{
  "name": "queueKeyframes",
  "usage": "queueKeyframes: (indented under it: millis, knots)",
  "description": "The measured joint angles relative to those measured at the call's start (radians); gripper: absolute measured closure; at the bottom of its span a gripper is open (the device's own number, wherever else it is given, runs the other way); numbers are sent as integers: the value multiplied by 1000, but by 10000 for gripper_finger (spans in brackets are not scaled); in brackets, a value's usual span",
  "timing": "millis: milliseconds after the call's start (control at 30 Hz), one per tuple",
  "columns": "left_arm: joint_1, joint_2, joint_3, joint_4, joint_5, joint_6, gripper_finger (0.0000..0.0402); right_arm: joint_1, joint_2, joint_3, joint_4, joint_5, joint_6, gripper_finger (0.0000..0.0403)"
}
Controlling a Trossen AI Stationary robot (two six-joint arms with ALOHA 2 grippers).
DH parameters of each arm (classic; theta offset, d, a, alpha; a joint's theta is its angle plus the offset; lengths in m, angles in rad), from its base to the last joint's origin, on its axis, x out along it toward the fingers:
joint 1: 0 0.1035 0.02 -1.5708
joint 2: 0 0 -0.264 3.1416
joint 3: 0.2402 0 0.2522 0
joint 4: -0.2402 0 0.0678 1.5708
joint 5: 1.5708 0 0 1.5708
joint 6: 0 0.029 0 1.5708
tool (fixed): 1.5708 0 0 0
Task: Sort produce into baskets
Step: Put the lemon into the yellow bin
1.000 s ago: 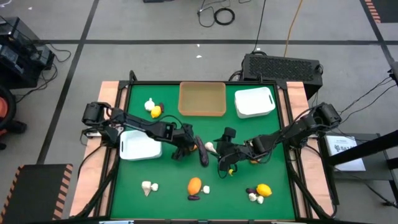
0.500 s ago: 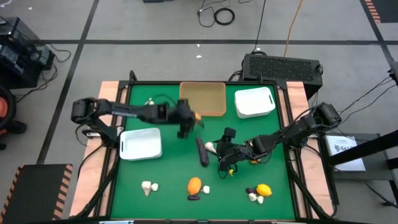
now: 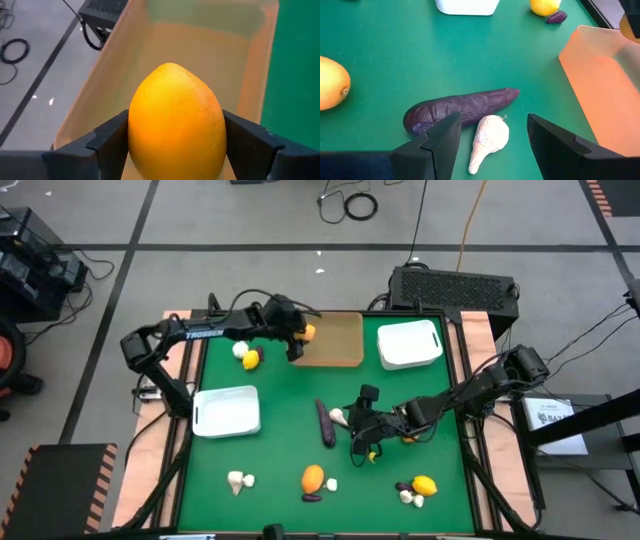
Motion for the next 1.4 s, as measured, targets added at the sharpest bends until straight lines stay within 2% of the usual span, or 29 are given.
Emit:
queueKeyframes:
  millis: [133, 333, 500, 633, 700, 800, 900, 967, 1167, 1267, 1400]
  knots:
    - [-8, 20, 0, 24, 1, -48, 116, -1, 0, 0, 0, 0, 0, 184]
    - [-35, 75, 0, 38, -121, -70, 80, -1, 0, 0, 0, 0, 0, 184]
    - [-54, 76, 0, 45, -124, -72, 51, -1, 0, 0, 0, 0, 0, 184]
    - [-60, 52, 1, 28, -126, -72, 44, -1, 0, 0, 0, 0, 0, 184]
    - [-60, 26, 13, -18, -103, -89, 43, -1, 0, 0, -1, 0, 1, 184]
    - [-75, -18, 30, -114, -1, -114, 43, -1, 0, 0, 0, -1, 2, 184]
    - [-118, -70, 32, -194, 90, -148, 43, -1, 0, 0, 0, -4, 2, 184]
    - [-161, -100, 34, -240, 103, -151, 43, -1, 0, 0, 0, -5, 2, 184]
    - [-285, -192, 33, -399, -21, -174, 43, 1, 0, 0, 0, -5, 8, 184]
    - [-303, -235, 33, -459, -69, -204, 43, 1, 0, 0, 0, -19, 18, 184]
    - [-271, -270, 24, -562, -218, -261, 43, 1, 0, 0, 1, -59, 24, 184]
